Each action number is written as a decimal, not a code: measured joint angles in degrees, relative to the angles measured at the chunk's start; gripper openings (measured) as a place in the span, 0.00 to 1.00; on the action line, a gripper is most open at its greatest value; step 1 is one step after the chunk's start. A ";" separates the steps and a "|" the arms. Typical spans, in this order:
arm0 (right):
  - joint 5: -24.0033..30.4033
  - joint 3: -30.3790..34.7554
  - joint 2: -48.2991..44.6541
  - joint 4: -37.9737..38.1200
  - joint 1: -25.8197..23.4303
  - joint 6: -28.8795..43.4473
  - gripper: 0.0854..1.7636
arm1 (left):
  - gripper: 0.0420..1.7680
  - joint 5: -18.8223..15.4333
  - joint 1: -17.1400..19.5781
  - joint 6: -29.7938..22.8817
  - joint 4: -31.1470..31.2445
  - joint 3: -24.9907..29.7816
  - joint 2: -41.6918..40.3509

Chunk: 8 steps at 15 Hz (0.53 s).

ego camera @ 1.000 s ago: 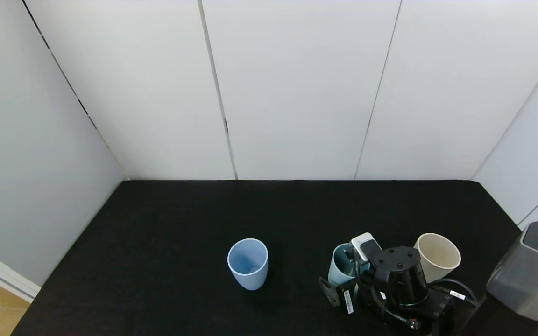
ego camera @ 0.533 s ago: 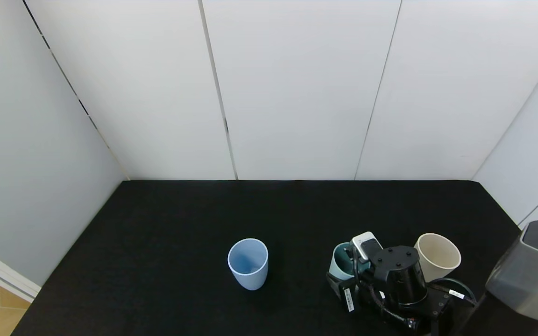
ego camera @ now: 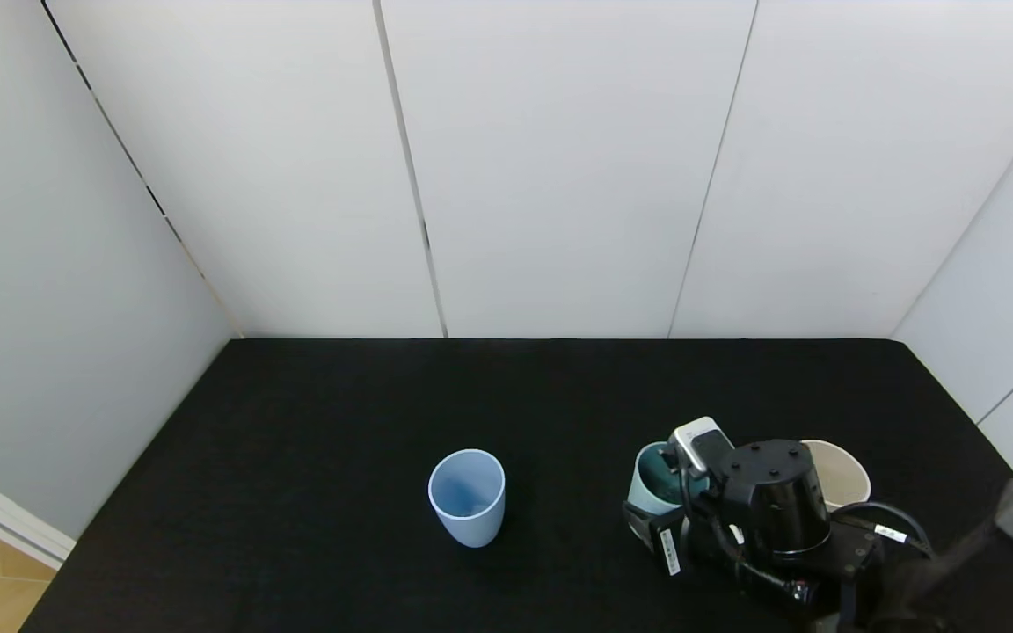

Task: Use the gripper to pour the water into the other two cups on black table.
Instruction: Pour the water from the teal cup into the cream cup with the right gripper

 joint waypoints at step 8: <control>2.52 -11.69 -20.80 23.76 -13.14 -10.50 0.66 | 0.97 -0.02 0.00 0.00 0.00 0.00 0.00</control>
